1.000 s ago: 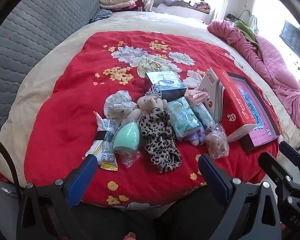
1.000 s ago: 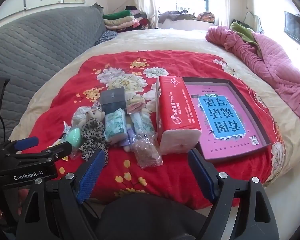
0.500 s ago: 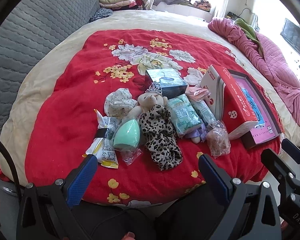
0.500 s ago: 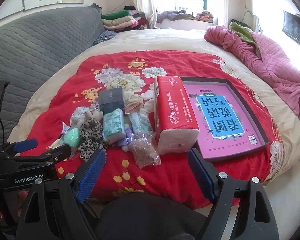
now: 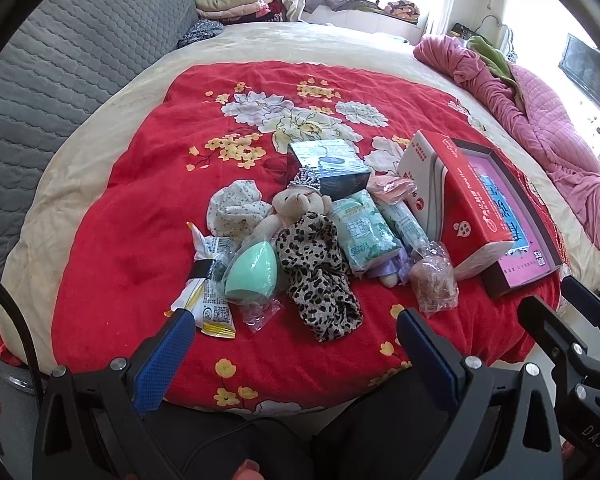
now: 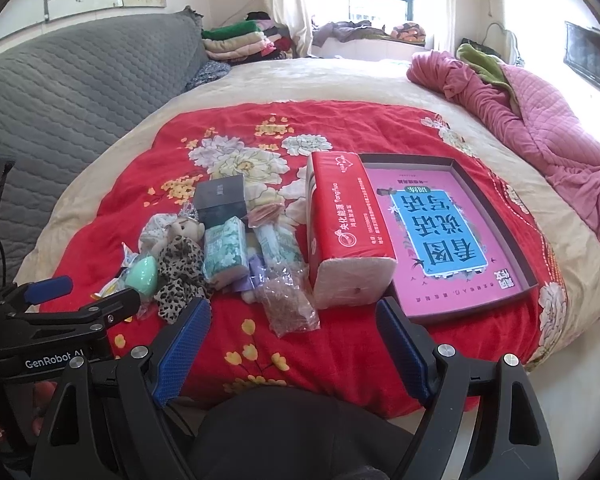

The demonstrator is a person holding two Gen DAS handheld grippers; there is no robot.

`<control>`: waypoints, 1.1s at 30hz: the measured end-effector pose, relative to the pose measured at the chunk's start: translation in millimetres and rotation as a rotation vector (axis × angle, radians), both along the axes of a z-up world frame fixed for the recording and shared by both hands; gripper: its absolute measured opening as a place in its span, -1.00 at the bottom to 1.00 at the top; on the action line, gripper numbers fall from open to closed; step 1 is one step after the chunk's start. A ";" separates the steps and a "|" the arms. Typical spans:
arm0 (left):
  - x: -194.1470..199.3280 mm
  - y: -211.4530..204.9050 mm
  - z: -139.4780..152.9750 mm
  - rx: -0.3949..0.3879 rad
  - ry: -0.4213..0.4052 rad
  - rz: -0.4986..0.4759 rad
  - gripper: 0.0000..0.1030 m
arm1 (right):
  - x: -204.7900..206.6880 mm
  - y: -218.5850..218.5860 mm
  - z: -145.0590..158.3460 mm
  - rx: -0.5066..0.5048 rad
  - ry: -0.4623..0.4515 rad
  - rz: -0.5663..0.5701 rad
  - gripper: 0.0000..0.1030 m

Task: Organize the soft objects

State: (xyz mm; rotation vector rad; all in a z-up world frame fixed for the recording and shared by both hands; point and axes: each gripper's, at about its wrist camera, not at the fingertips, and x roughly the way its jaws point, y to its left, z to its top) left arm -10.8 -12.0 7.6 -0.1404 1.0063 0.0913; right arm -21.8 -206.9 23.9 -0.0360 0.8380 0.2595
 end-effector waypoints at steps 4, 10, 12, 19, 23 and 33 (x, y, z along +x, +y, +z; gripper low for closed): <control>-0.6 -2.3 1.9 0.005 -0.003 -0.003 0.97 | -0.5 -0.1 0.5 -0.002 -0.004 -0.001 0.65; -0.3 -4.0 1.7 0.009 0.000 -0.006 0.97 | -1.7 -1.5 1.6 -0.007 -0.009 -0.003 0.65; -0.2 -4.8 1.9 0.008 0.001 -0.009 0.97 | -1.7 -1.6 1.8 -0.006 -0.010 -0.004 0.65; -0.1 -6.9 1.5 0.012 -0.001 -0.017 0.97 | -1.7 -1.1 1.7 -0.005 -0.008 -0.005 0.65; 0.1 -5.9 1.5 0.011 0.001 -0.010 0.97 | -2.0 -1.6 2.0 -0.006 -0.009 -0.007 0.65; 1.2 2.2 -3.2 -0.008 0.013 0.007 0.97 | 1.1 -3.7 -3.0 -0.005 0.008 -0.006 0.65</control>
